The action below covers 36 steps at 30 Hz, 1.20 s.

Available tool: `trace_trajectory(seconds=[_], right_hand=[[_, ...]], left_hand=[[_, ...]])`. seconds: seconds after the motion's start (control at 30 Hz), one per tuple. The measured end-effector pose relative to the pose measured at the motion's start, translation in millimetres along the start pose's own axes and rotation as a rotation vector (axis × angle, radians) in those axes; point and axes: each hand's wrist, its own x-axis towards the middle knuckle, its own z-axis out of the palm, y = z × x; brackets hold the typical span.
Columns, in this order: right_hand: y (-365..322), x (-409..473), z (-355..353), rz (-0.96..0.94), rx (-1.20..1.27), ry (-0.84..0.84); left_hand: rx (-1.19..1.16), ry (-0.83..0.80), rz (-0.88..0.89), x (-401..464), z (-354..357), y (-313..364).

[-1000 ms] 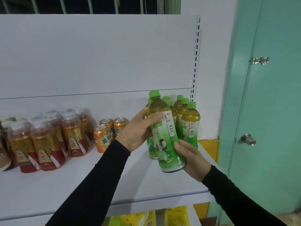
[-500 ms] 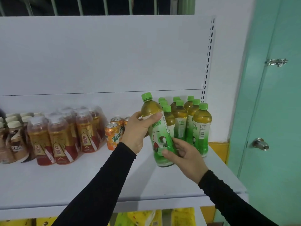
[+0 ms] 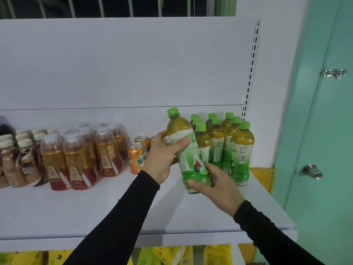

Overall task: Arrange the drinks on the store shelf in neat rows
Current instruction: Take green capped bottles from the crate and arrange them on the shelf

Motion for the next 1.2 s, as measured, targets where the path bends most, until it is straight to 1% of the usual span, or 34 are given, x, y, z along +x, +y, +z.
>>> trace_trajectory(seconds=[0.07,0.17,0.27,0.33,0.37,0.4,0.43,0.5,0.53,0.57,0.63,0.7,0.87,0.93,0.97,1.0,1.1,1.13,1.2], right_hand=[[0,2,2,0.02,0.159,0.038],[-3,2,-1,0.067,0.359,-0.063],[1,3,-4,0.166,0.569,-0.166],[2,5,-3,0.21,0.692,-0.18],[1,5,-2,0.222,0.702,-0.172],[0,4,-1,0.225,0.666,-0.153],[-2,4,-1,0.205,0.562,-0.139],[-3,6,0,0.088,0.227,-0.107],[-5,6,1,0.031,0.094,-0.084],[-4,7,3,-0.005,0.028,-0.051],[-2,9,5,-0.026,0.072,-0.007],[-3,8,4,-0.003,0.219,-0.034],[-1,7,-1,0.223,0.615,-0.152],[0,8,-1,0.265,0.711,-0.185],[-1,8,-1,0.265,0.699,-0.184],[-1,8,-1,0.25,0.632,-0.166],[-3,9,3,0.076,0.184,-0.102],[-1,9,5,0.034,0.098,-0.075],[-1,9,8,0.004,0.133,-0.013]], left_hand=[[0.025,0.004,0.018,1,1,1],[0.007,-0.056,0.011,-2,-4,3],[-0.102,-0.134,-0.046,-3,-13,1],[-0.138,-0.131,-0.075,-3,-16,-1],[-0.137,-0.113,-0.078,-2,-16,-2],[-0.129,-0.092,-0.073,-1,-16,-3],[-0.116,-0.071,-0.062,0,-16,-3],[-0.068,-0.025,-0.022,1,-15,-4],[-0.034,0.002,0.005,2,-14,-5],[-0.001,0.026,0.03,3,-13,-6],[0.036,0.047,0.063,3,-10,-7],[0.035,0.027,0.069,2,-9,-6],[-0.072,-0.108,-0.054,1,-17,-6],[-0.087,-0.103,-0.071,2,-18,-10],[-0.086,-0.082,-0.064,3,-18,-11],[-0.079,-0.059,-0.053,3,-17,-11],[-0.026,0.02,0.011,4,-14,-11],[0.004,0.04,0.038,4,-13,-10],[0.055,0.051,0.08,3,-10,-10]])
